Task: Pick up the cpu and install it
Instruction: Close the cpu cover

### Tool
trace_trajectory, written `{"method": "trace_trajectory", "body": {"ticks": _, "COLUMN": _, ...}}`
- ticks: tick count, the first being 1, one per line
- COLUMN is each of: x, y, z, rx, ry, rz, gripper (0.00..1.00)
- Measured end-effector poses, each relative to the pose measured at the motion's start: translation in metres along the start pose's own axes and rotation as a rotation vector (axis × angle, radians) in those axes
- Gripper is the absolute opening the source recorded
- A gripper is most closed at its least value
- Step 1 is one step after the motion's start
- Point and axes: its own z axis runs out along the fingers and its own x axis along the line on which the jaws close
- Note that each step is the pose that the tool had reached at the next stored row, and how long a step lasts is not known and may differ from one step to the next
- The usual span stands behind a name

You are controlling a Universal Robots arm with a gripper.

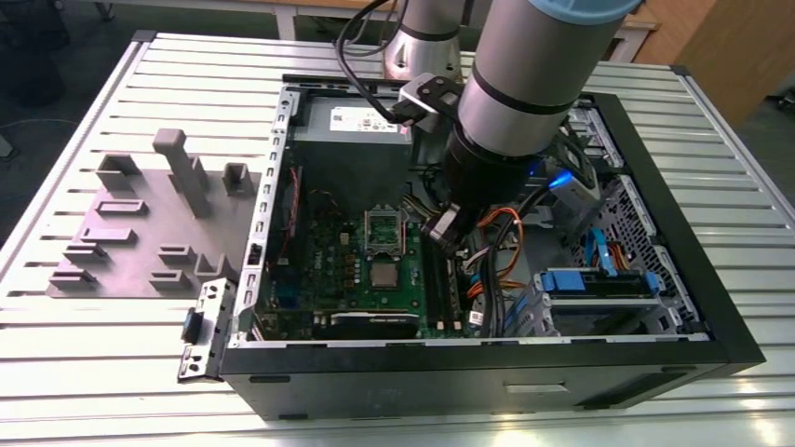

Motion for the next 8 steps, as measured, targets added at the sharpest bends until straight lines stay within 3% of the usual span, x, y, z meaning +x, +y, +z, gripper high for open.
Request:
{"method": "trace_trajectory", "body": {"ticks": 5, "x": 0.0003, "y": 0.0003, "z": 0.0001, "rx": 0.0, "ry": -0.0001, "rz": 0.0, "gripper": 0.22}}
{"method": "trace_trajectory", "body": {"ticks": 6, "x": 0.0003, "y": 0.0003, "z": 0.0001, "rx": -0.0001, "ry": -0.0002, "rz": 0.0, "gripper": 0.15}}
{"method": "trace_trajectory", "body": {"ticks": 8, "x": 0.0004, "y": 0.0004, "z": 0.0001, "rx": 0.0, "ry": -0.0001, "rz": 0.0, "gripper": 0.15}}
